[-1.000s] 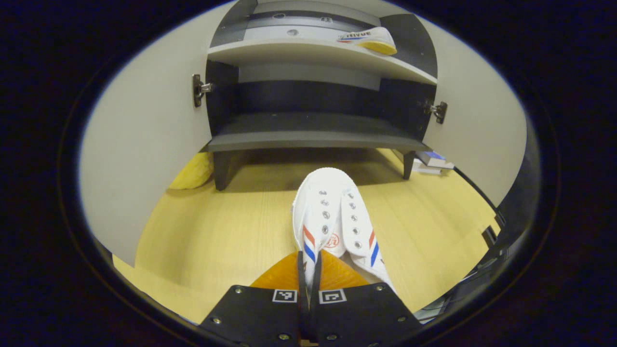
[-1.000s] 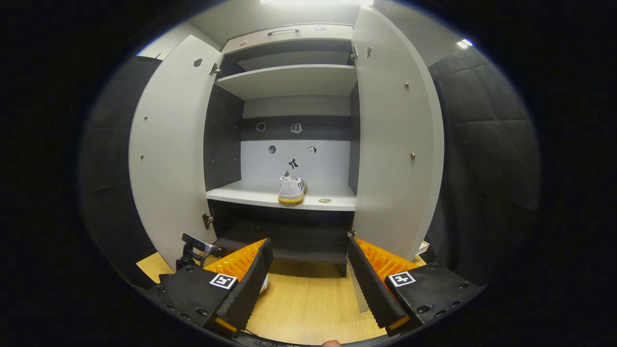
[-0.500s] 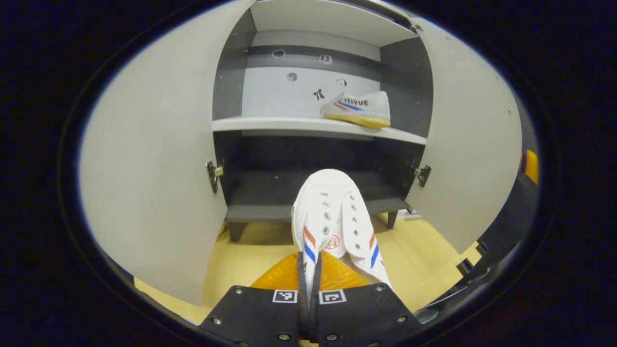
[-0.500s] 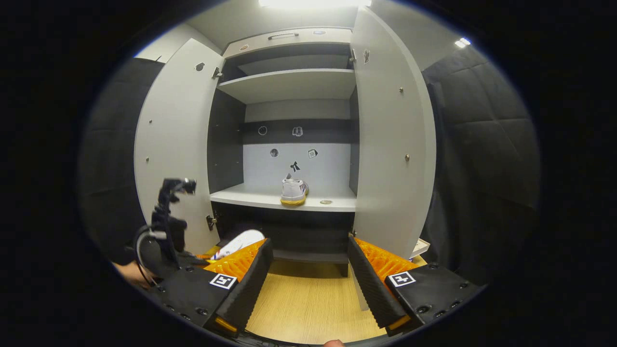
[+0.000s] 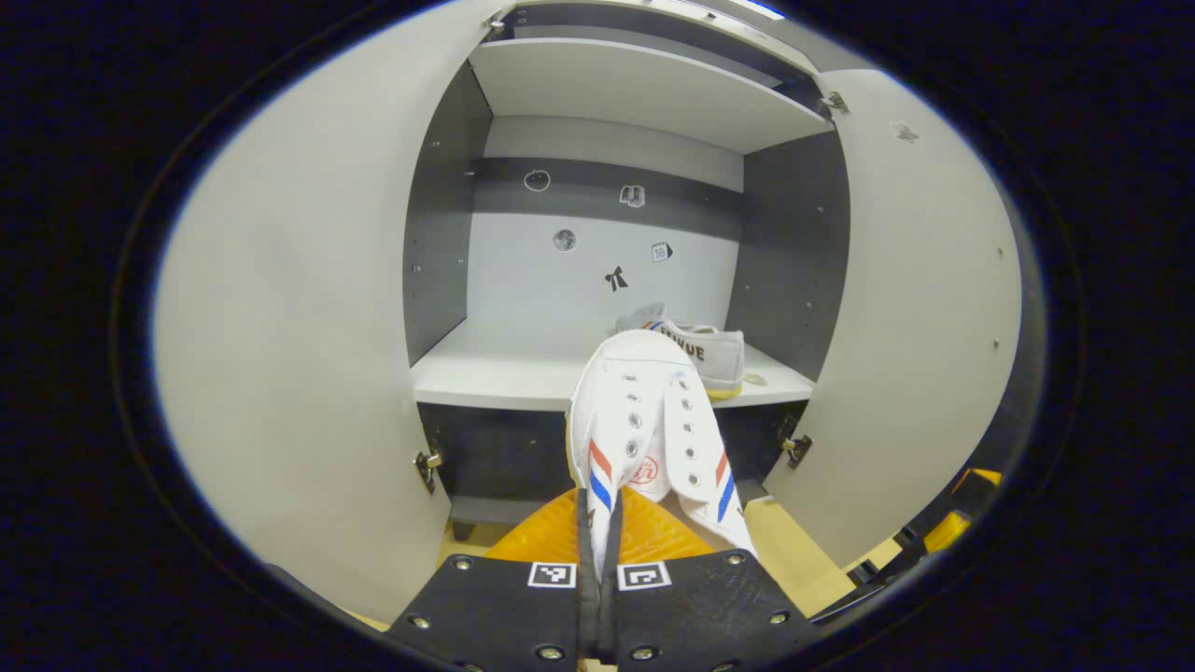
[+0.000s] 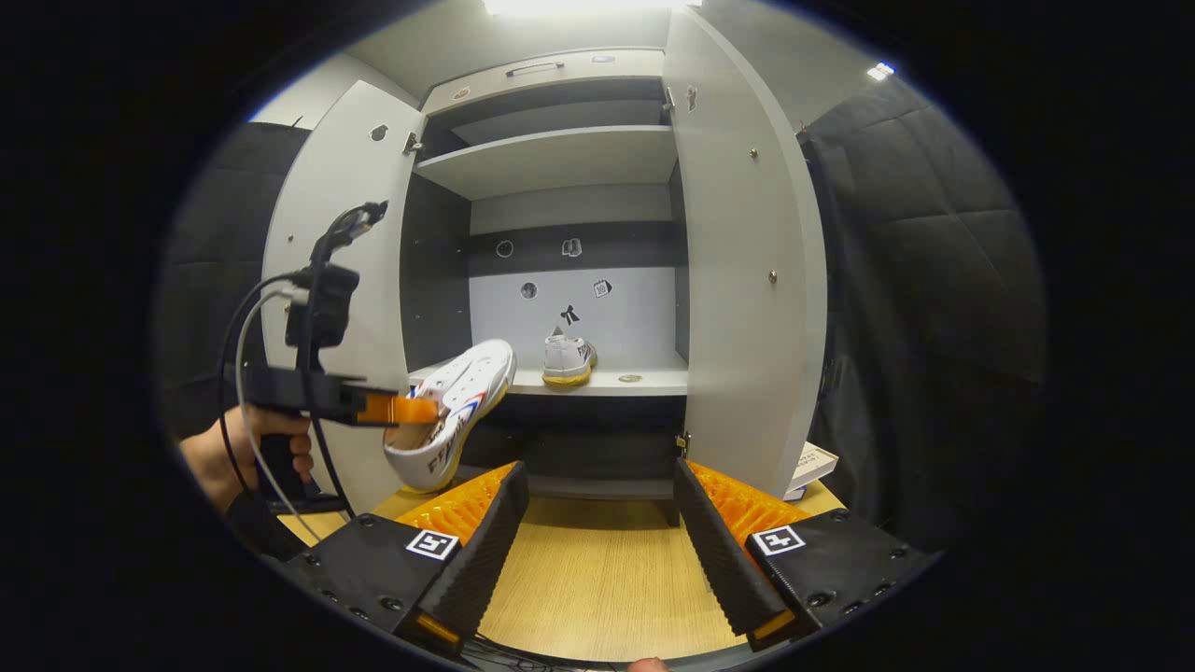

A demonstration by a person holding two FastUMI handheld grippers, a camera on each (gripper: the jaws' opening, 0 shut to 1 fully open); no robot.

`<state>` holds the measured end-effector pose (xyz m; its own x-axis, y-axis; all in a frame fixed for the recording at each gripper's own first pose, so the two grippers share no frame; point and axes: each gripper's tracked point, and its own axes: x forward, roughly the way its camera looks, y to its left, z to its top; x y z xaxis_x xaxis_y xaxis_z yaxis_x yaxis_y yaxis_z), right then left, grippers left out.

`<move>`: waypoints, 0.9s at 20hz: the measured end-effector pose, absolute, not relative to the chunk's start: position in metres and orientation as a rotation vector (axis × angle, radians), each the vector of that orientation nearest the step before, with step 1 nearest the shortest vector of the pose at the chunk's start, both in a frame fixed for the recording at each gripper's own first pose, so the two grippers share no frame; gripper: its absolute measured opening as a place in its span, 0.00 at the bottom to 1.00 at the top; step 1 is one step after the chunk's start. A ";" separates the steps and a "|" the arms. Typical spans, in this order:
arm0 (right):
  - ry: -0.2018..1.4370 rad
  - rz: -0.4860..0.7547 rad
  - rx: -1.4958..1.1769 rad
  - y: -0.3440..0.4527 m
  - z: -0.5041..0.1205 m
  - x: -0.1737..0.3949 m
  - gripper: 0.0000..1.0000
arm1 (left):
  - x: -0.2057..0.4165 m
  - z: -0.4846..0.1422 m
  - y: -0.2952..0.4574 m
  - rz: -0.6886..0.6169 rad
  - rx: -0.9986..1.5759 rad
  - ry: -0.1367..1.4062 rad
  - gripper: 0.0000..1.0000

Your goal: Grab one shoe with the right hand and put it into the shoe cabinet, grab the other shoe with the left hand and put it into the shoe cabinet; then close the right door with the right hand and the left door with the left hand.

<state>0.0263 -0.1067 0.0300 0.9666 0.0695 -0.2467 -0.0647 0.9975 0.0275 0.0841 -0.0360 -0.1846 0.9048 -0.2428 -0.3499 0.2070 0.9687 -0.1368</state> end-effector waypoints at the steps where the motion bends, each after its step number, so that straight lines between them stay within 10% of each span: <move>1: 0.255 0.067 0.023 -0.107 0.028 0.025 0.98 | 0.084 -0.183 -0.035 -0.229 -0.104 0.363 0.01; 18: 0.356 -0.003 0.020 -0.137 -0.006 0.005 0.98 | 0.081 -0.182 -0.036 -0.121 -0.064 0.333 0.02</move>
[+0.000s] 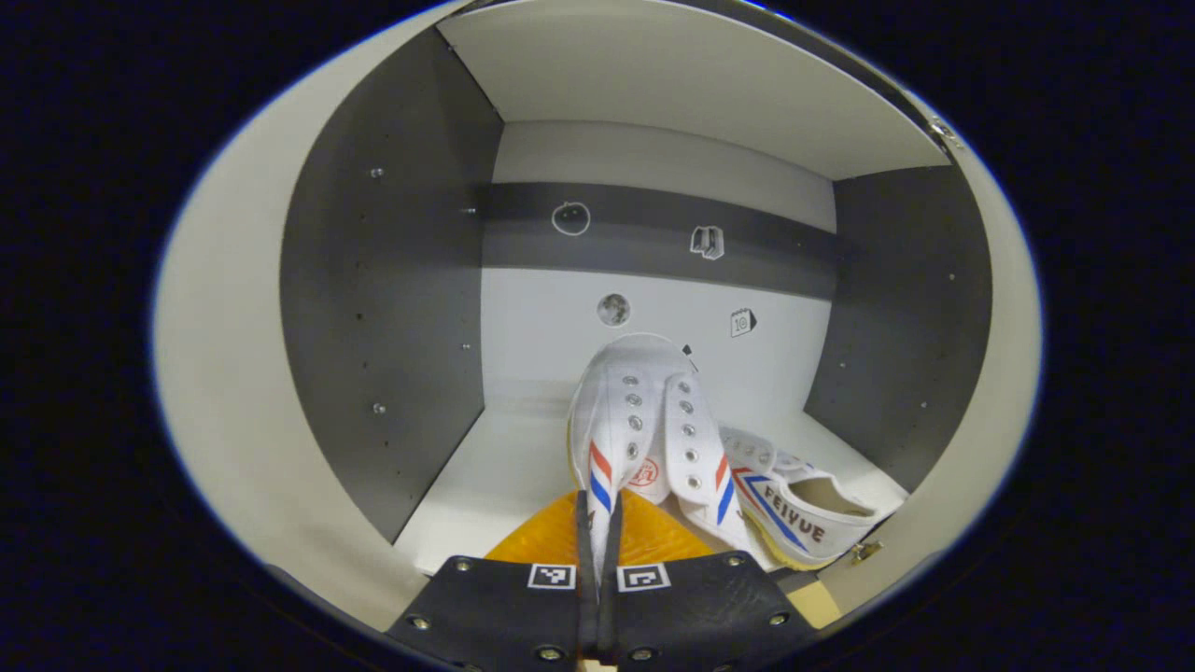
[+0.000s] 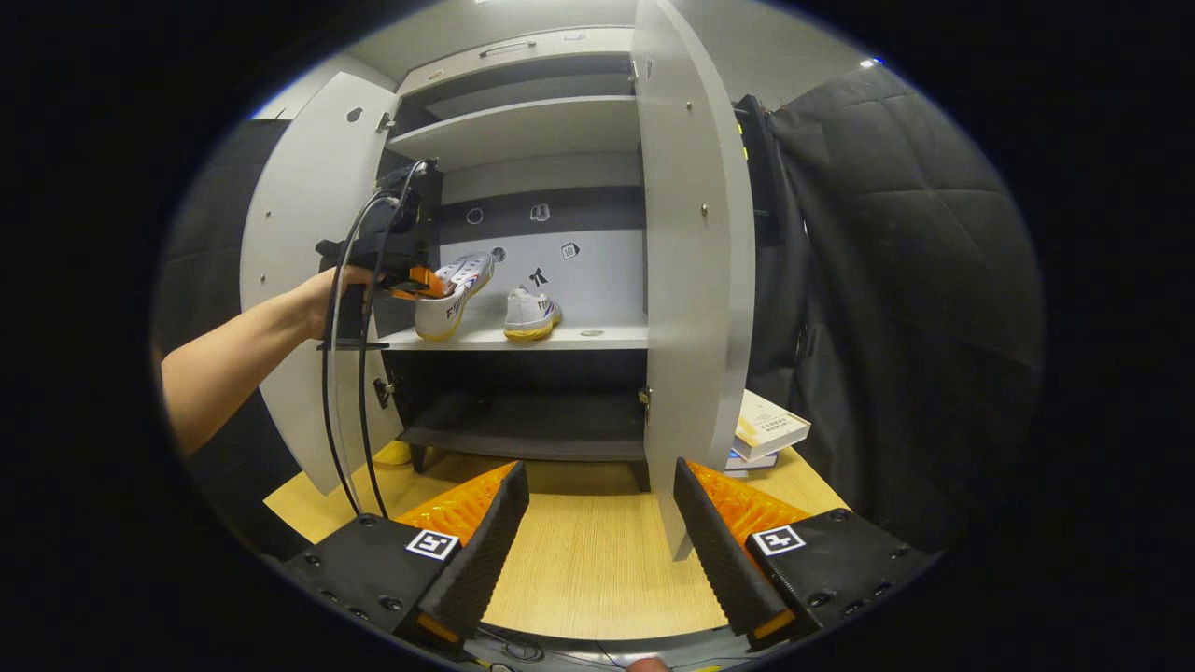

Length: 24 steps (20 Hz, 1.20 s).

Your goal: Grab one shoe with the right hand and put it into the shoe cabinet, grab the other shoe with the left hand and put it into the shoe cabinet; then close the right door with the right hand and the left door with the left hand.

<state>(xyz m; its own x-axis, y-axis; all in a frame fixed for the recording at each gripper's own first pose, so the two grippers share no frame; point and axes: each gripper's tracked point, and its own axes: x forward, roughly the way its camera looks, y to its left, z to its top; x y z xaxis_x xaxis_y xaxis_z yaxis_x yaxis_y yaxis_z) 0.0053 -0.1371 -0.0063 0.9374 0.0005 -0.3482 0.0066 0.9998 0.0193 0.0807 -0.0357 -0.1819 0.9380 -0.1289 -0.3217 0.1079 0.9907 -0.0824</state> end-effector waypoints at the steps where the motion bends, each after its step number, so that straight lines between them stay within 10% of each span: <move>1: 0.360 -0.002 0.019 -0.138 -0.007 0.003 0.98 | 0.081 -0.185 -0.036 -0.115 -0.064 0.345 0.01; 13: 0.370 0.030 0.018 -0.131 -0.015 0.007 0.98 | 0.078 -0.184 -0.042 -0.105 -0.107 0.404 0.05; 18: 0.342 0.035 0.025 -0.129 -0.006 0.013 0.98 | 0.063 -0.135 -0.030 -0.052 -0.055 0.230 0.95; 24: 0.266 0.041 0.031 -0.130 0.027 0.021 0.98 | -0.017 -0.084 -0.054 -0.112 0.010 0.066 0.96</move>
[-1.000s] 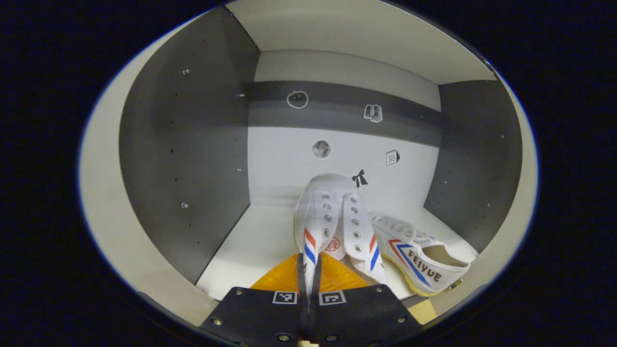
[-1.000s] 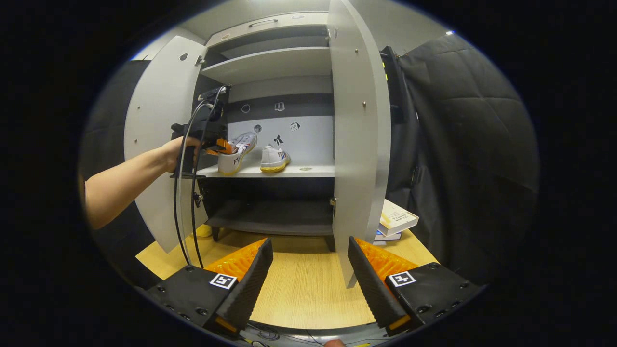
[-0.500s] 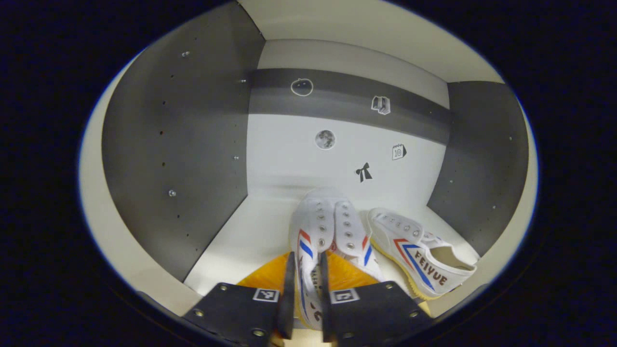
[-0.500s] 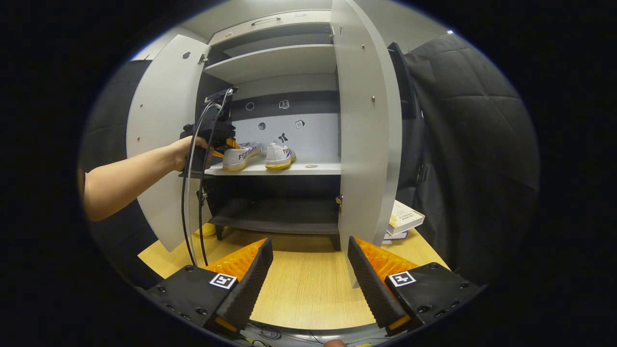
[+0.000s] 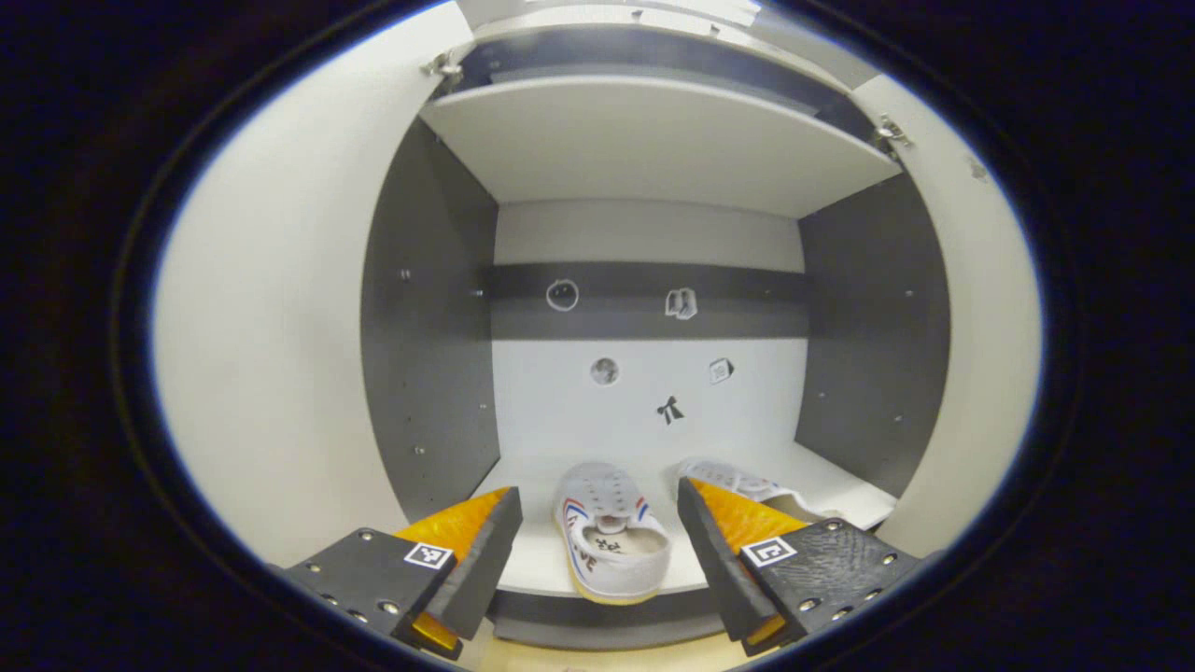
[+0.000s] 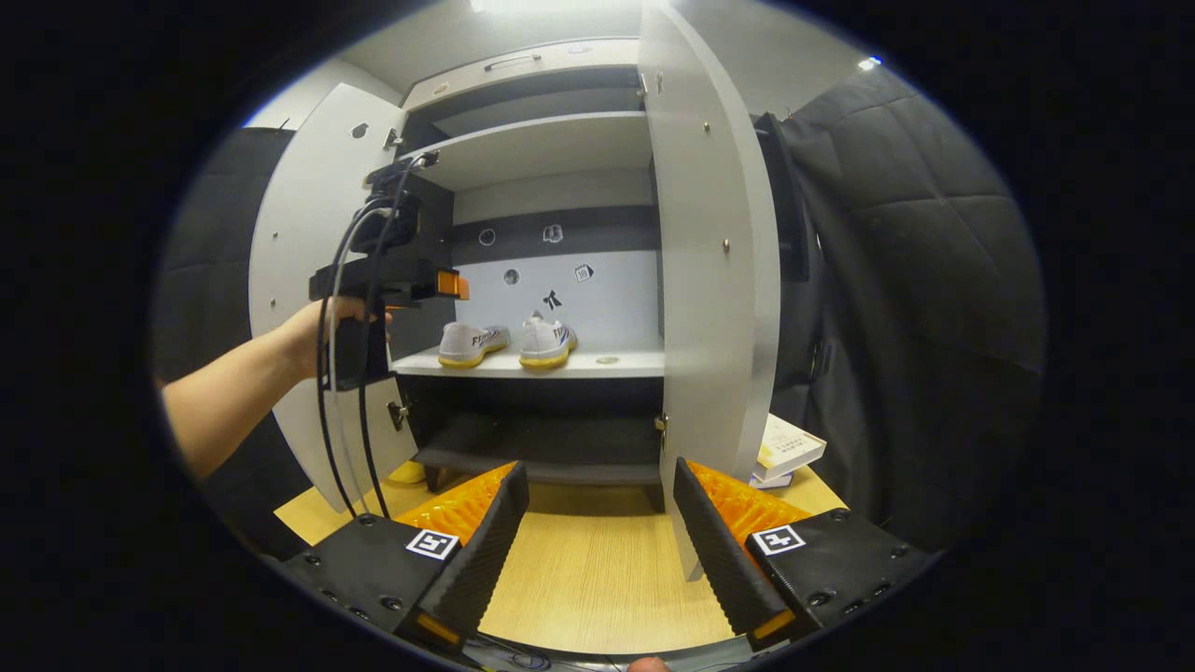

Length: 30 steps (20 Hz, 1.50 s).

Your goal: Grab one shoe with the right hand and put it into the shoe cabinet, grab the other shoe with the left hand and put it into the shoe cabinet; then close the right door with the right hand and the left door with the left hand.

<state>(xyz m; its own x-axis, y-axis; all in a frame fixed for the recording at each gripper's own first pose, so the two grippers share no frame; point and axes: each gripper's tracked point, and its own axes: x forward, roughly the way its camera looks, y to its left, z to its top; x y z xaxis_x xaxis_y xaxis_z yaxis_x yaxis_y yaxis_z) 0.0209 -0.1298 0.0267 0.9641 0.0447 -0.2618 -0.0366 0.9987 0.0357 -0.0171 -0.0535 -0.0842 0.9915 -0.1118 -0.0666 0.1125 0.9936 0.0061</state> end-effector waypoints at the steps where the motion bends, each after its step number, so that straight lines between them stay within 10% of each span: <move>1: 0.251 0.044 0.029 -0.130 0.034 0.021 0.98 | -0.035 -0.072 -0.057 -0.128 0.010 0.034 0.96; 17: 0.069 0.018 0.037 -0.142 0.134 0.017 0.98 | -0.235 -0.020 -0.011 -0.159 0.003 -0.097 0.96; 30: -0.060 -0.368 0.024 -0.295 0.205 0.019 0.98 | -0.264 -0.028 0.045 -0.078 0.012 -0.080 0.96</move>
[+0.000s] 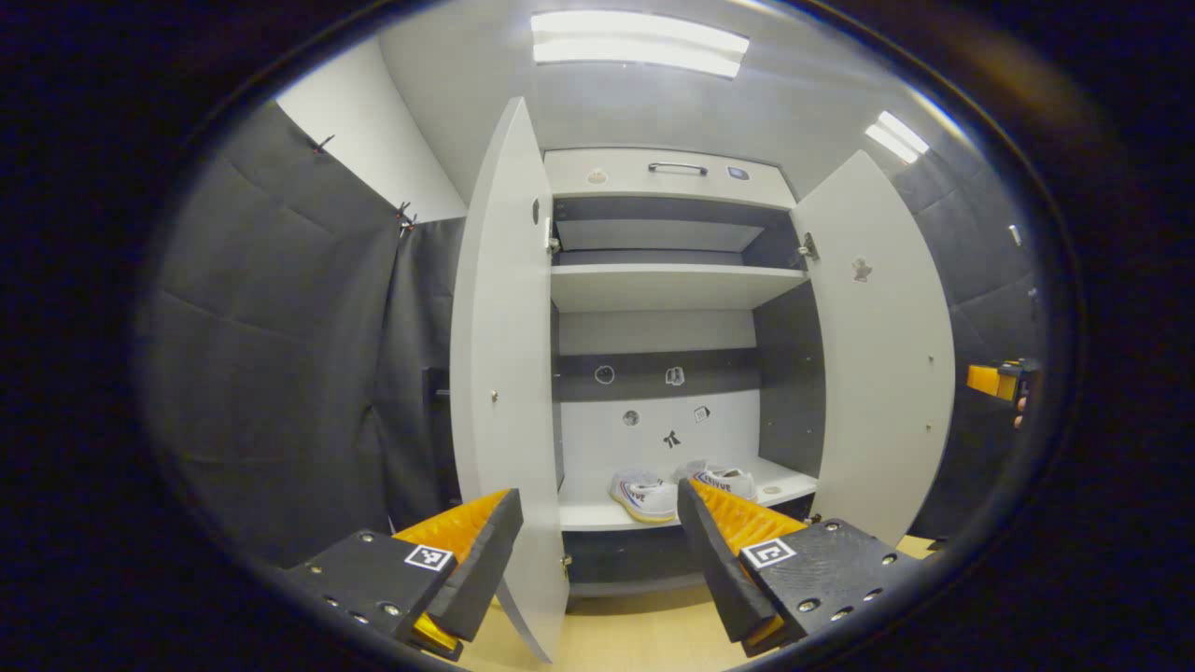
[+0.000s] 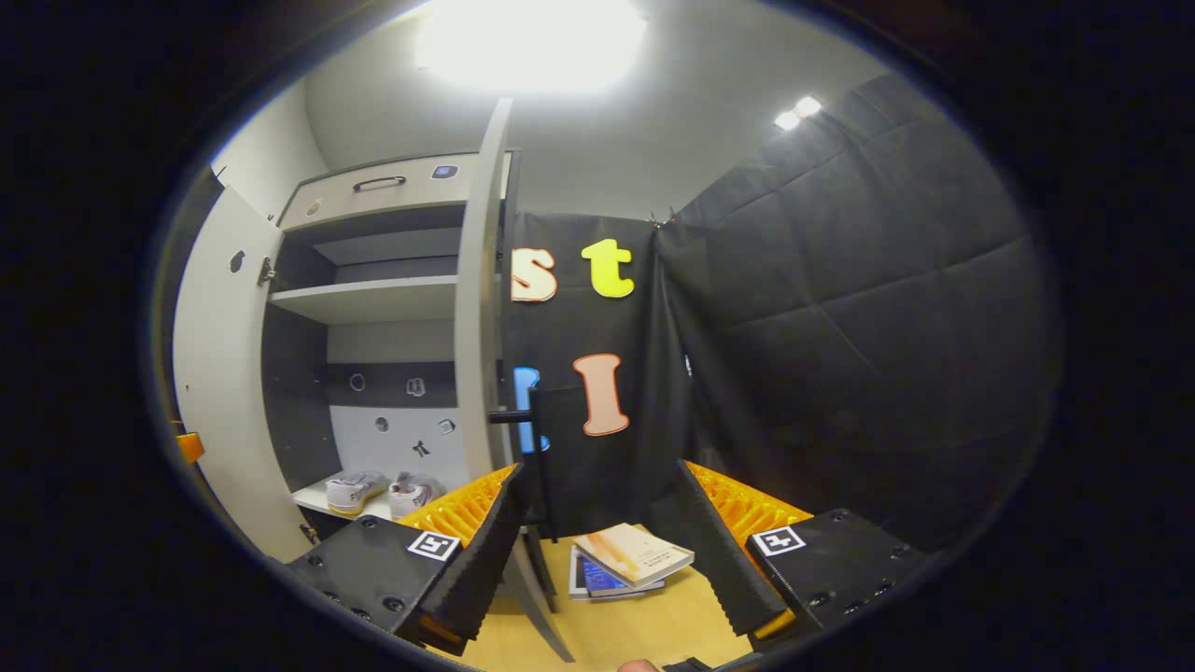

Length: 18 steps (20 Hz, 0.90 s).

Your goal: Grab one shoe with the right hand and put it into the shoe cabinet, grab the other shoe with the left hand and put it into the shoe cabinet; then close the right door with the right hand and the left door with the left hand.

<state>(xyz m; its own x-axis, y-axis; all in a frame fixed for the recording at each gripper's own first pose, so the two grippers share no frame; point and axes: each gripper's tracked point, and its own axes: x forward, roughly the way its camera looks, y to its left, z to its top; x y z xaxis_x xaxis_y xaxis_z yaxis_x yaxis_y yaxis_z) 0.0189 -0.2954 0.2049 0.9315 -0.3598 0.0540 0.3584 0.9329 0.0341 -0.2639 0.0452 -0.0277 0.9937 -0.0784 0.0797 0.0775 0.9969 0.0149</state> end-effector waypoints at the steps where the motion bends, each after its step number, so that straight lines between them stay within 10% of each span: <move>1: -0.060 -0.391 0.012 -0.303 0.205 0.022 0.98 | -0.266 -0.028 0.049 -0.071 0.004 -0.078 0.96; 18: 0.042 -0.521 -0.055 -0.313 0.176 0.065 0.96 | -0.308 -0.013 0.166 0.162 0.016 -0.094 0.96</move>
<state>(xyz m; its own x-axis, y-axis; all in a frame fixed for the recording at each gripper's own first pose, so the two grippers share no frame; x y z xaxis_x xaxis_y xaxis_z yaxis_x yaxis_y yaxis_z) 0.0653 -0.3127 0.1758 0.8665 -0.4985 -0.0262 0.4962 0.8659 -0.0637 -0.3079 0.1657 -0.0126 0.9825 0.1600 0.0949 -0.1616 0.9868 0.0087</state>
